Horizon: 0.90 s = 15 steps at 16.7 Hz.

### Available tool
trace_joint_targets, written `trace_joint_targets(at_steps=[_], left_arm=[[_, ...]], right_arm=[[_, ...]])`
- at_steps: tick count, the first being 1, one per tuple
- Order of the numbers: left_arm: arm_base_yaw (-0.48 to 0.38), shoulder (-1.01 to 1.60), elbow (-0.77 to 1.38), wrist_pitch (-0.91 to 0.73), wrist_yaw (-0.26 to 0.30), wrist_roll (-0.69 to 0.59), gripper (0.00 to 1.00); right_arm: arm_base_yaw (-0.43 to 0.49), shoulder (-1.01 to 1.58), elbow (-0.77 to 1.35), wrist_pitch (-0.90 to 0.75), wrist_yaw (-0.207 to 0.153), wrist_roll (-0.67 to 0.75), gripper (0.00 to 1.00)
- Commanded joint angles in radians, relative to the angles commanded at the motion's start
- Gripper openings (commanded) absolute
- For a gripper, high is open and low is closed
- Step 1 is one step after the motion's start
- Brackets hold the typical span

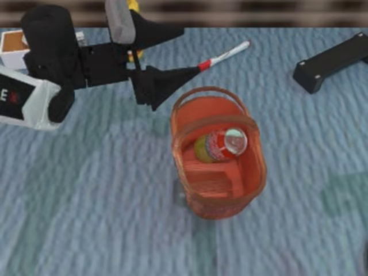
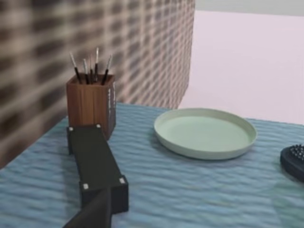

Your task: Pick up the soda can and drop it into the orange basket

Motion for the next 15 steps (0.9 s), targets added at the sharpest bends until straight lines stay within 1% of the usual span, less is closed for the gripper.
trace_joint_targets(at_steps=[2,4,12,15], left_arm=[[0.028,-0.152,-0.073,-0.077,-0.089,-0.02,1.0],[0.06,-0.33,-0.162,-0.168,-0.191,-0.039,1.0],[0.189,-1.188,-0.623,-0.598,-0.654,-0.068,1.0],[0.228,-1.513,-0.788,-0.737,-0.813,-0.055,1.0]], right_arm=[[0.05,0.166,0.163,-0.116,0.001,-0.076,1.0],[0.107,0.369,0.362,-0.253,0.002,-0.165,1.0],[0.353,1.268,1.242,-0.837,0.004,-0.543,1.0],[0.434,1.571,1.535,-1.026,0.004,-0.667,1.0]])
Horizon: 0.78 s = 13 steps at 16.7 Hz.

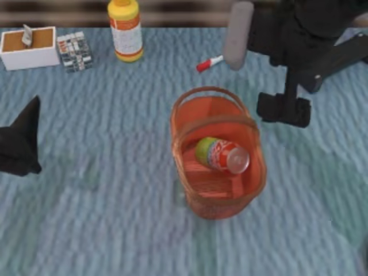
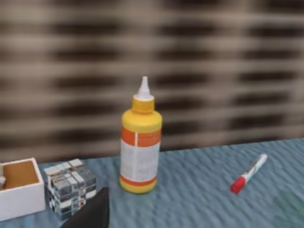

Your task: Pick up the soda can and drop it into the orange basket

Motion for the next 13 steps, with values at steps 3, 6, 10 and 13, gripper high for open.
trace_joint_targets(at_steps=[3,6,10,13], left_arm=[[0.029,-0.265,-0.135,-0.106,-0.134,0.022,1.0],[0.048,-0.439,-0.23,-0.176,-0.235,0.044,1.0],[0.056,-0.52,-0.276,-0.207,-0.287,0.059,1.0],[0.056,-0.52,-0.276,-0.207,-0.287,0.059,1.0]], right_arm=[[0.067,0.24,0.241,-0.152,0.002,-0.103,1.0],[0.116,0.396,0.409,-0.258,0.004,-0.177,1.0],[0.139,0.46,0.485,-0.305,0.006,-0.211,1.0],[0.139,0.46,0.485,-0.305,0.006,-0.211,1.0]])
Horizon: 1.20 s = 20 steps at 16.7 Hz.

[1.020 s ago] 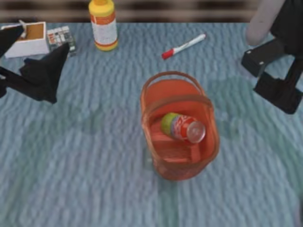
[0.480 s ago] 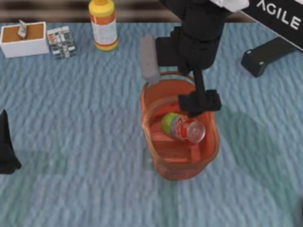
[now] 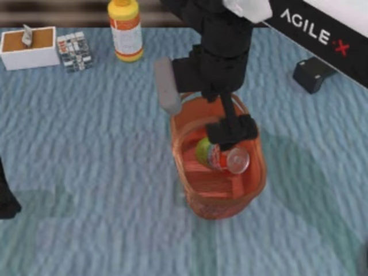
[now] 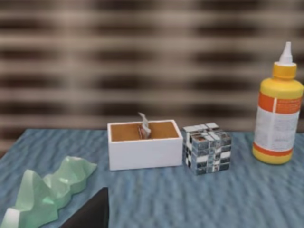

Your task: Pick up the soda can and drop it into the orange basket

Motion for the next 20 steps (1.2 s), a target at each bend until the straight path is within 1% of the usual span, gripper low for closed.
trace_joint_targets(at_steps=[3,8,12,20], left_arm=[[0.0,0.0,0.0,0.0,0.0,0.0,1.0],[0.0,0.0,0.0,0.0,0.0,0.0,1.0],[0.0,0.0,0.0,0.0,0.0,0.0,1.0],[0.0,0.0,0.0,0.0,0.0,0.0,1.0]], right_arm=[[-0.002,-0.003,-0.018,0.015,0.0,-0.001,1.0],[0.001,-0.021,-0.115,0.093,0.0,0.0,1.0],[0.001,-0.022,-0.118,0.096,0.0,0.0,1.0],[0.001,-0.022,-0.118,0.096,0.0,0.0,0.4]])
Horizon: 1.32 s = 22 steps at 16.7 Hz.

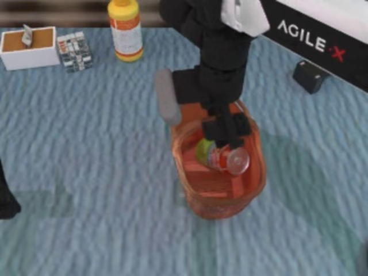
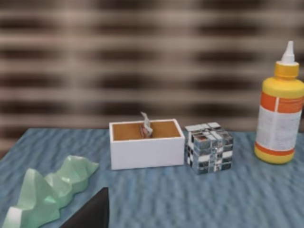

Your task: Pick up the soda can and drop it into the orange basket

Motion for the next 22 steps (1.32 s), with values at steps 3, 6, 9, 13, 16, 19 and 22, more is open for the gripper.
trace_joint_targets(at_steps=[3,6,9,13,16,19,22], left_arm=[[0.0,0.0,0.0,0.0,0.0,0.0,1.0],[0.0,0.0,0.0,0.0,0.0,0.0,1.0],[0.0,0.0,0.0,0.0,0.0,0.0,1.0],[0.0,0.0,0.0,0.0,0.0,0.0,1.0],[0.0,0.0,0.0,0.0,0.0,0.0,1.0],[0.0,0.0,0.0,0.0,0.0,0.0,1.0],[0.0,0.0,0.0,0.0,0.0,0.0,1.0]], right_arm=[[0.0,0.0,0.0,0.0,0.0,0.0,0.17],[0.0,0.0,0.0,0.0,0.0,0.0,0.0],[0.0,0.0,0.0,0.0,0.0,0.0,0.0],[0.0,0.0,0.0,0.0,0.0,0.0,0.0],[0.0,0.0,0.0,0.0,0.0,0.0,0.0],[0.0,0.0,0.0,0.0,0.0,0.0,0.0],[0.0,0.0,0.0,0.0,0.0,0.0,0.0]])
